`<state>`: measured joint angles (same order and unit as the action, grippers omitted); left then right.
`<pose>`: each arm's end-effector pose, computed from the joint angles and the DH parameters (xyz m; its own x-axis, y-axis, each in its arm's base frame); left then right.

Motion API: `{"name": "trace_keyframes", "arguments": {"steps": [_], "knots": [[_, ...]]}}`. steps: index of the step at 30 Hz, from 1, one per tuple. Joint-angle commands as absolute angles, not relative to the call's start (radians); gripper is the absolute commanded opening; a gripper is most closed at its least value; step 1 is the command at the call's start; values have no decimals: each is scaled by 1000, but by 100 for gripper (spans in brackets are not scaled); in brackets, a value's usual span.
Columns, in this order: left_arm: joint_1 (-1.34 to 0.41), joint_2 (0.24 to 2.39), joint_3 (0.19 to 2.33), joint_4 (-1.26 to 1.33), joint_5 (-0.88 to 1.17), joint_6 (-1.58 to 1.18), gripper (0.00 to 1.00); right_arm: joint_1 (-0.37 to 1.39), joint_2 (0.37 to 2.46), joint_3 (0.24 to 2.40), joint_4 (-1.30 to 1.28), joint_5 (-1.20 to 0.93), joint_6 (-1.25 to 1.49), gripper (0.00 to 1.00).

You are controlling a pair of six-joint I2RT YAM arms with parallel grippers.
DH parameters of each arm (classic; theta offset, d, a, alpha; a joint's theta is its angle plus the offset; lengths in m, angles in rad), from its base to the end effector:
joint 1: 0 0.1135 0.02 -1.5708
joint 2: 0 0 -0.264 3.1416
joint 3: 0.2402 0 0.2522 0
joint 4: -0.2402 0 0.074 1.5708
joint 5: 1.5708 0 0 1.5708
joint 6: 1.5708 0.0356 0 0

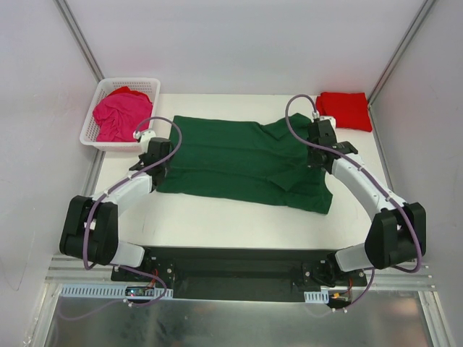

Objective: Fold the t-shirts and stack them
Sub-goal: Fold the flattened tshirt in 1/3 of the way

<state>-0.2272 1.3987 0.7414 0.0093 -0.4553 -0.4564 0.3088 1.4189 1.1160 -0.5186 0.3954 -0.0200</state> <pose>0.2859 -0.0500 0.2075 -0.4665 -0.2984 -0.8327 -0.3842 0.9163 -0.1131 0.2943 0.0795 0.2804 -0.6968 -0.2416 -0.6754 -0.0445 0.9543 -0.2956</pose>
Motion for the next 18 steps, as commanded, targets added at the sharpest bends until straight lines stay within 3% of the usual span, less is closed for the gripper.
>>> {"name": "trace_keyframes", "arguments": {"steps": [1, 15, 18], "knots": [[-218, 1422, 802, 43, -495, -443, 0, 302, 1437, 1149, -488, 408, -34, 1], [-218, 1493, 871, 54, -514, -414, 1, 299, 1463, 1180, -483, 423, -49, 4], [-218, 1500, 885, 54, -534, -408, 42, 299, 1454, 1180, -485, 426, -48, 47]]}}
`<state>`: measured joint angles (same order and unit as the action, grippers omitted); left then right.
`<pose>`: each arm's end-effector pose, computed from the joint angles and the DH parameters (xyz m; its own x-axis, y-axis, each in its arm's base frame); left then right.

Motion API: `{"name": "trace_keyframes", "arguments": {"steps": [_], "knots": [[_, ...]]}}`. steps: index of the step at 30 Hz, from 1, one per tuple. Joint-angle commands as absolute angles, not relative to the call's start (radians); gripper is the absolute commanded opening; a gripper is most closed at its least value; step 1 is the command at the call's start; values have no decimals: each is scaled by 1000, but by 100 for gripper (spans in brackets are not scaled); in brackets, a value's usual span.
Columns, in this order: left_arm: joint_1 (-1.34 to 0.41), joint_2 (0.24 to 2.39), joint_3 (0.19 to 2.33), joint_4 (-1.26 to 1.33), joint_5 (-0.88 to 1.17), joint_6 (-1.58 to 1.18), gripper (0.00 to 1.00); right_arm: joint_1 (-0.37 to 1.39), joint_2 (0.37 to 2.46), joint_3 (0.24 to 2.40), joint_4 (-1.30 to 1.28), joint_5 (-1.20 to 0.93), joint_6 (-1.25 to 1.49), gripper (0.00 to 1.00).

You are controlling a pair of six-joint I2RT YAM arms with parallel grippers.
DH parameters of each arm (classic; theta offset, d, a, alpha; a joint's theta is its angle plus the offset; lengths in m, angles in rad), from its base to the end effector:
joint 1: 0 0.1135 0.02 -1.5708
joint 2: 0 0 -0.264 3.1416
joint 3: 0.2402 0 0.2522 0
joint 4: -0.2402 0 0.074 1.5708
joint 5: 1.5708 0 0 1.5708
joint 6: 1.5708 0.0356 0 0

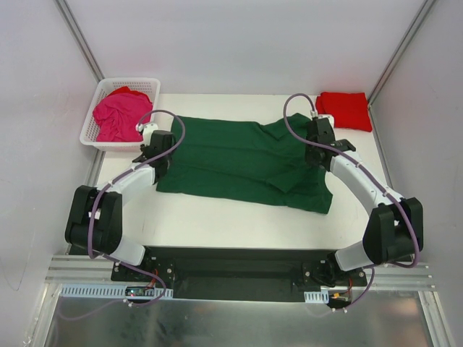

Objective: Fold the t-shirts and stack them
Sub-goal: Fold the flattened tshirt in 1/3 of the way

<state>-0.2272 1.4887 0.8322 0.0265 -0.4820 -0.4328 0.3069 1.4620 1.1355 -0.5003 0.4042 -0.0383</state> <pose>0.3099 -0.0547 0.2124 -0.4517 -0.2770 -0.8481 -0.3908 0.9160 -0.0910 0.3044 0.0818 0.2757 -0.7000 -0.2587 -0.6657 -0.0507 0.9477 -0.3151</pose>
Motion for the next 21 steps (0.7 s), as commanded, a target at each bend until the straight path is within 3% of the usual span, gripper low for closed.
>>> {"name": "trace_keyframes", "arguments": {"steps": [1, 4, 6, 12, 18, 19, 21], "knots": [[-218, 1497, 887, 54, -543, -410, 70, 301, 1450, 1177, -488, 439, -46, 68], [-218, 1482, 902, 52, -580, -397, 82, 299, 1427, 1175, -492, 445, -48, 88], [-218, 1464, 910, 52, -594, -384, 90, 299, 1411, 1175, -499, 445, -48, 91], [-227, 1321, 853, 45, -517, -412, 89, 301, 1315, 1132, -537, 399, -3, 94], [-405, 1226, 773, 35, -486, -434, 60, 321, 1210, 1014, -557, 278, 67, 93], [-434, 1223, 769, 26, -494, -443, 45, 327, 1200, 997, -561, 258, 83, 92], [-506, 1226, 753, 21, -497, -471, 27, 345, 1161, 951, -566, 238, 97, 89]]}}
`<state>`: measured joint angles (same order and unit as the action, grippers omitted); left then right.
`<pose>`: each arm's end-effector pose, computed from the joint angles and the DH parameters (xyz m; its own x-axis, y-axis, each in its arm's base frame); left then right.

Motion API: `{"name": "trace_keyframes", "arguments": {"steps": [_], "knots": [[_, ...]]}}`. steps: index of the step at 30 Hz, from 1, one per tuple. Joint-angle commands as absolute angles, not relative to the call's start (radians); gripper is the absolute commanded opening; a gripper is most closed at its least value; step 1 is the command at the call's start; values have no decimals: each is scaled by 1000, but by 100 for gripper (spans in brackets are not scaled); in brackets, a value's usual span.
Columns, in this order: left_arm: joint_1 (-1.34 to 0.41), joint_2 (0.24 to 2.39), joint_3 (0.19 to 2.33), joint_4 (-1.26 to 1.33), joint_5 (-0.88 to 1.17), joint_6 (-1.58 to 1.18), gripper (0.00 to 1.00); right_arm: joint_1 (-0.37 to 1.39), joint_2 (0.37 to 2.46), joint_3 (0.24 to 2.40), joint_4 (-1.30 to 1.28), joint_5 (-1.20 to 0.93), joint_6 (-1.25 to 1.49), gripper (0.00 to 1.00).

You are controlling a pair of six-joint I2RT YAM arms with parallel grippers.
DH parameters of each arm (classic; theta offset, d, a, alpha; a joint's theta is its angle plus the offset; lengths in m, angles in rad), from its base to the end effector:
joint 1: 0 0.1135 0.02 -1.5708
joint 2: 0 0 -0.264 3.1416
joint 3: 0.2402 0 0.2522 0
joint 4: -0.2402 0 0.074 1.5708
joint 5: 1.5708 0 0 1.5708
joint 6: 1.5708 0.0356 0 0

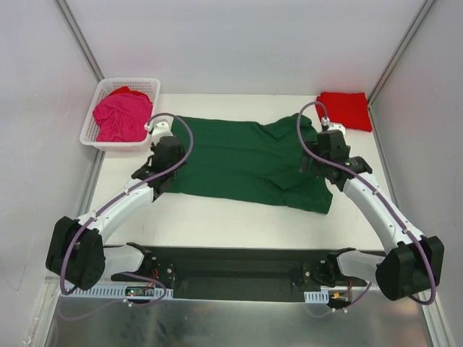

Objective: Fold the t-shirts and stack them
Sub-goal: Fold the flattened tshirt in 1/3 of the way

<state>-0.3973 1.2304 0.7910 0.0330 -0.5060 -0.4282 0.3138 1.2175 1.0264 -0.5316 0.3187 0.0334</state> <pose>0.2609 -0.0907 0.2709 -0.3017 -0.2673 -0.9152 -0.2169 0.9540 -0.2071 0.2521 0.0701 0.3023 -0.6311 -0.1715 -0.7565 -0.0485 0.9821 -0.1821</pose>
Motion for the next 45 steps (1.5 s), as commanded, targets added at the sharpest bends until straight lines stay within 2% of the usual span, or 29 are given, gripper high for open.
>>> {"name": "trace_keyframes", "arguments": {"steps": [1, 3, 4, 6, 9, 21, 34, 45], "knots": [[-524, 1241, 750, 21, -497, -479, 9, 356, 1151, 937, -566, 221, 104, 79], [-576, 1262, 746, 18, -503, -495, 0, 391, 1117, 910, -568, 212, 118, 56], [-592, 1288, 746, 17, -508, -500, 0, 403, 1108, 891, -574, 213, 127, 33], [-609, 1310, 747, 15, -512, -512, 0, 431, 1086, 876, -578, 212, 149, 14], [-627, 1342, 756, 17, -512, -520, 0, 457, 1072, 851, -587, 216, 173, 4], [-632, 1532, 838, 17, -423, -552, 0, 551, 1190, 789, -482, 190, 224, 1], [-630, 1531, 784, 17, -456, -560, 0, 552, 1410, 833, -373, 163, 189, 1], [-629, 1574, 787, 17, -459, -557, 0, 552, 1460, 888, -377, 147, 172, 1]]}}
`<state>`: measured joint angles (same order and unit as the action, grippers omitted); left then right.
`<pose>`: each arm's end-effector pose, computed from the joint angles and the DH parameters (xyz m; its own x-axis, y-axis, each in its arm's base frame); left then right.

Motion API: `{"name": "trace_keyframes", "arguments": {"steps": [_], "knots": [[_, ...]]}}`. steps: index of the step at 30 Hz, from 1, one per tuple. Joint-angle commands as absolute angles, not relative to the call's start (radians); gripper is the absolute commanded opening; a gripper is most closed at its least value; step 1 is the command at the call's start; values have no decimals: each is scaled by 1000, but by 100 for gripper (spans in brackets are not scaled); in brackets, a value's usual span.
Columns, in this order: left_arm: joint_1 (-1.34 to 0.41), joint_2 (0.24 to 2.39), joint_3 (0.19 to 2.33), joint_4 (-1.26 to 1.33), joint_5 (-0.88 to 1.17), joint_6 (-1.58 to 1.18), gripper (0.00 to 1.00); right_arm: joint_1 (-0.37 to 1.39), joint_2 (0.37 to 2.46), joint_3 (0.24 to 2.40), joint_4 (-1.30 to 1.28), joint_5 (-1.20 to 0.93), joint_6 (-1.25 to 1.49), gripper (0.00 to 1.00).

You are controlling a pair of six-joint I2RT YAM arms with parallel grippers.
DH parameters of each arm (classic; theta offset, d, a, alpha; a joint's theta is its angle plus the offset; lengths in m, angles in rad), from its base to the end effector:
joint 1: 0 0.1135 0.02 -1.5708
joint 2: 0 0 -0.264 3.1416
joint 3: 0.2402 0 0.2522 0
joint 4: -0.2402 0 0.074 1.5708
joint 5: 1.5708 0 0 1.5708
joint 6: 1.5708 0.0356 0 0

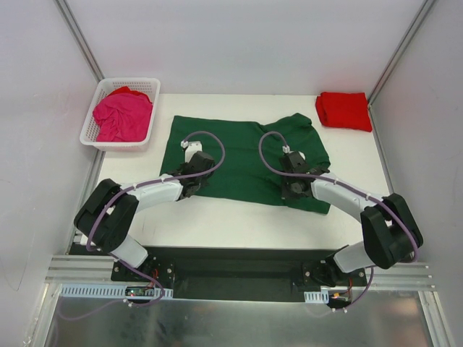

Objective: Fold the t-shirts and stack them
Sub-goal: Fold the flattened tshirt in 1/3 of the way

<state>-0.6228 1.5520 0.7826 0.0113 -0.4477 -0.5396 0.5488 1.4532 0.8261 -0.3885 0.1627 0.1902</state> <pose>0.2606 -0.1682 0.1772 -0.6181 -0.1263 -0.7759 -0.0548 0.9915 -0.1177 0.2420 0.1412 0.1878 -0.7955 -0.2677 -0.5436 -0.2969 0.9543 -0.0355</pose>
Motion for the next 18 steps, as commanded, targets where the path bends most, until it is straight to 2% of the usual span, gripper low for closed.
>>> {"name": "trace_keyframes", "arguments": {"steps": [1, 8, 18], "knots": [[-629, 1577, 788, 17, -457, -557, 0, 552, 1462, 890, -383, 146, 166, 1], [-629, 1577, 793, 17, -460, -548, 0, 555, 1410, 897, -410, 172, 150, 1], [-629, 1586, 795, 15, -453, -545, 0, 554, 1552, 982, -388, 180, 110, 1]]}}
